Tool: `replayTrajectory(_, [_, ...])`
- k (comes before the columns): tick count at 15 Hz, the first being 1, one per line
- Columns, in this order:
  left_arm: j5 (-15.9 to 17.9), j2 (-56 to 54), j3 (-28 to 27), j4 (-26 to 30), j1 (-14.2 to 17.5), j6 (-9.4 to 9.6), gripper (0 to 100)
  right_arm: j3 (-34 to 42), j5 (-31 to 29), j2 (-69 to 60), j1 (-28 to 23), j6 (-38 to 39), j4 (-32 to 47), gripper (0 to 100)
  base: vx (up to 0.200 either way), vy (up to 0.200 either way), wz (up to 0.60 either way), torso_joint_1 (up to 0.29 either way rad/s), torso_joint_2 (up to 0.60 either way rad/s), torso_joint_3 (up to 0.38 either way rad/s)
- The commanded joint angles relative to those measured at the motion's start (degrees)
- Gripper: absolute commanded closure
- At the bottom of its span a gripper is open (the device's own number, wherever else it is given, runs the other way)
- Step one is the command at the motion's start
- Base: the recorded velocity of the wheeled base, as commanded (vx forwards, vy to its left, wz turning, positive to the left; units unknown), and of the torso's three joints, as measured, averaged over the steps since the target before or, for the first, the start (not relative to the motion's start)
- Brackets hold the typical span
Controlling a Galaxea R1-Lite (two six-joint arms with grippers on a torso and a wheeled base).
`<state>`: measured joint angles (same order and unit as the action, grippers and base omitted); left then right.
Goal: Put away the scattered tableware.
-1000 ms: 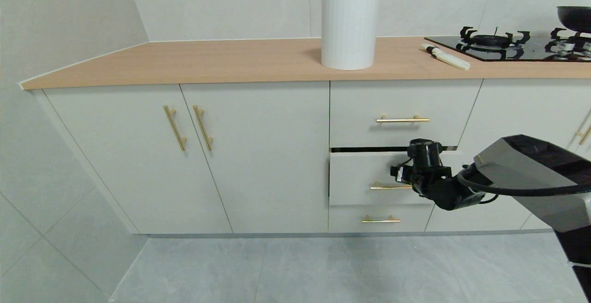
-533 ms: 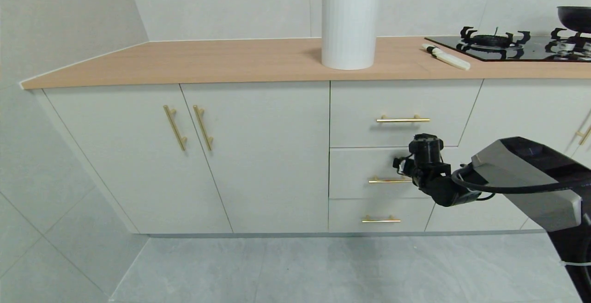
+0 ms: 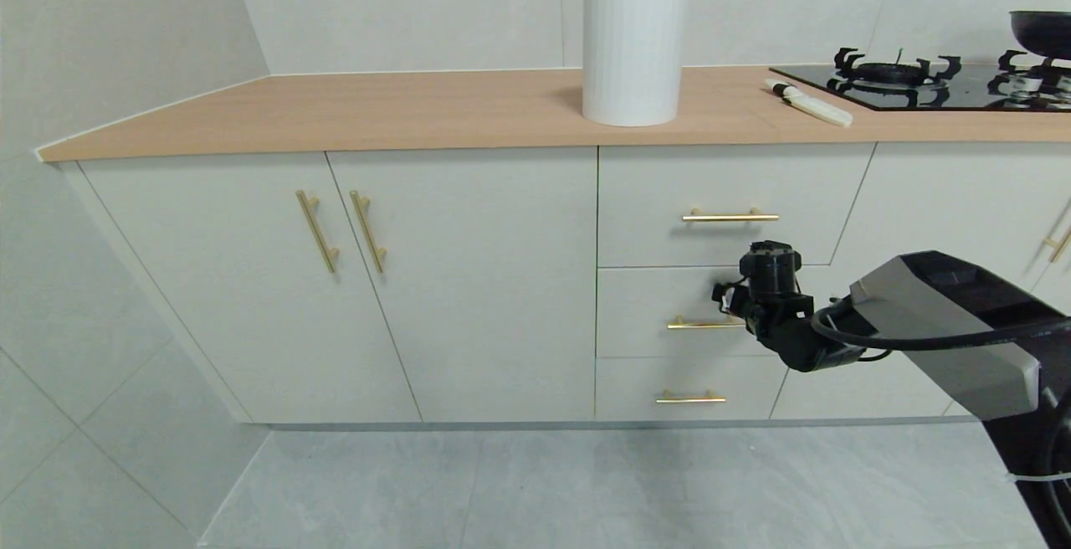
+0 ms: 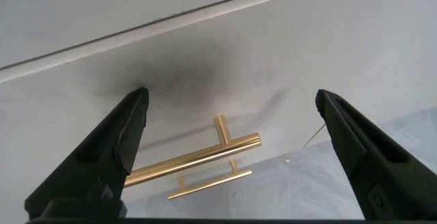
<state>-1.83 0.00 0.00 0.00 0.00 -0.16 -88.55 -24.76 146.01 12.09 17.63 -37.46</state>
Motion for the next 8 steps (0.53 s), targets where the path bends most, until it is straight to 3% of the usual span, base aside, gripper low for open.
replayTrajectory(1, [-0.02, 0.0, 0.0, 0.0, 0.0, -0.02, 0, 0.05, -0.03, -0.28, 0.04, 0.04, -0.07, 0, 0.0, 0.0, 0.0, 0.0, 0.0, 0.0])
replayTrajectory(3, [-0.02, 0.0, 0.0, 0.0, 0.0, -0.02, 0, 1.28, -0.11, -1.25, 0.04, 0.04, 0.02, 0, 0.0, 0.0, 0.0, 0.0, 0.0, 0.0])
replayTrajectory(6, [-0.02, 0.0, 0.0, 0.09, 0.0, -0.02, 0, 8.84, 0.68, -7.93, 0.39, -0.31, 0.46, 0, 0.0, 0.0, 0.0, 0.0, 0.0, 0.0])
replayTrajectory(8, [-0.02, 0.0, 0.0, 0.0, 0.0, -0.02, 0, 24.57, 2.87, -24.37, 1.88, -0.4, 0.2, 0, 0.0, 0.0, 0.0, 0.0, 0.0, 0.0])
